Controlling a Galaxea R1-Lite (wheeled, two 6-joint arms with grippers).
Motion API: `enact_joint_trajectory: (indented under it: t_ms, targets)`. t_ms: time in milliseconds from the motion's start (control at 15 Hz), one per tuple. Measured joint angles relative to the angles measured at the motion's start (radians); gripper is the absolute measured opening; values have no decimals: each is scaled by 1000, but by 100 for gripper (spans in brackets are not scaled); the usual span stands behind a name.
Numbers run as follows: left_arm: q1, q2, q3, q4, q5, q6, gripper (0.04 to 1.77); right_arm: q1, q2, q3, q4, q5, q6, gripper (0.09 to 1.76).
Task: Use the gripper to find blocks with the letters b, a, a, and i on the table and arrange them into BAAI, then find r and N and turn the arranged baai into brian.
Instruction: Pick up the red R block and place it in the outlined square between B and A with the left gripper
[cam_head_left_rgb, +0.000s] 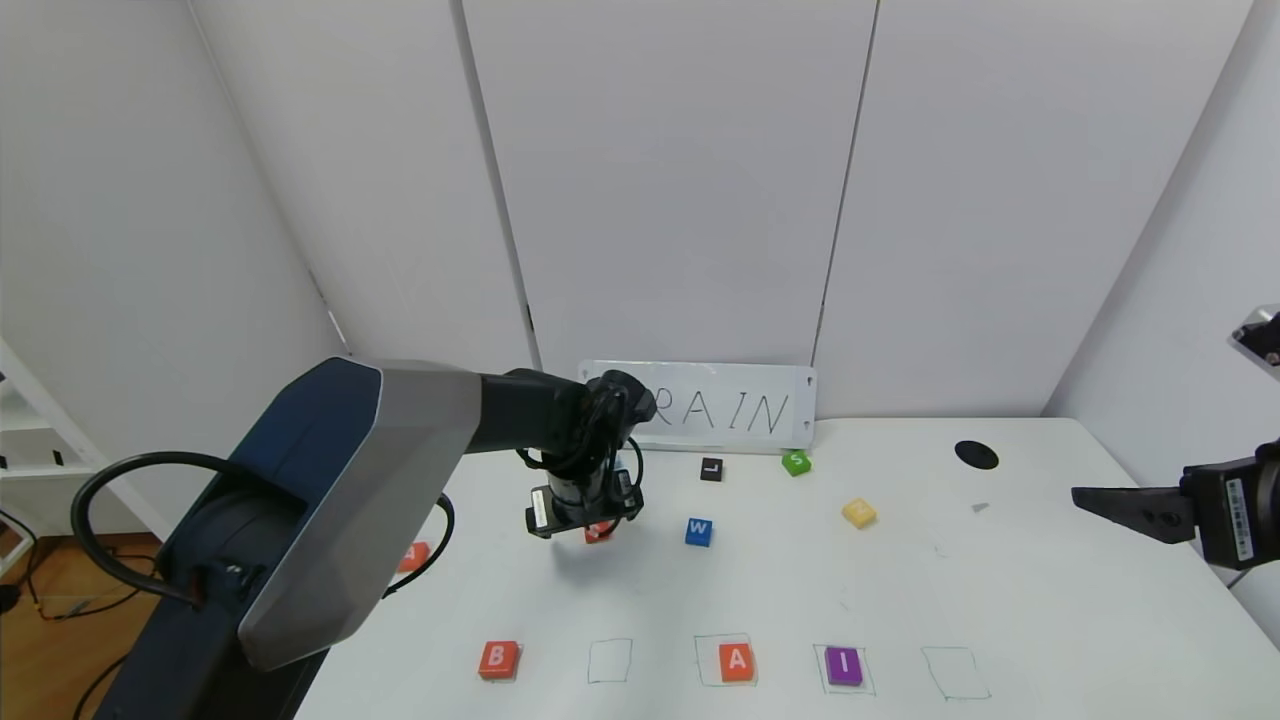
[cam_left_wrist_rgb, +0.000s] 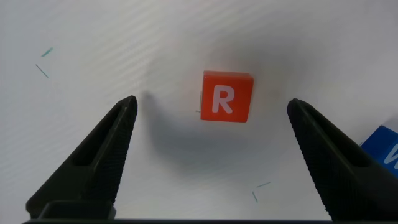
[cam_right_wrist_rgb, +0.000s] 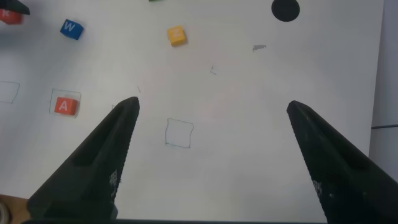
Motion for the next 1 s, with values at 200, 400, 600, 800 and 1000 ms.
enact_joint_trajectory:
  t_ms: [200,400,600,800,1000]
  targets:
    - [0,3,3,3,-4,13,172,0,-1,0,0,0,0,171]
    - [0,11,1,1,-6,13,172,0,-1,0,0,1,-1,171]
    - [0,15,1,10,-9,12,124,0,-1,0,0,0,0,171]
    - [1,15,4,-2,-9,11,88,0,-1,1,0,0,-2,171]
    - [0,15,4,-3,-9,11,49,0,-1,2,-1,0,-2,171]
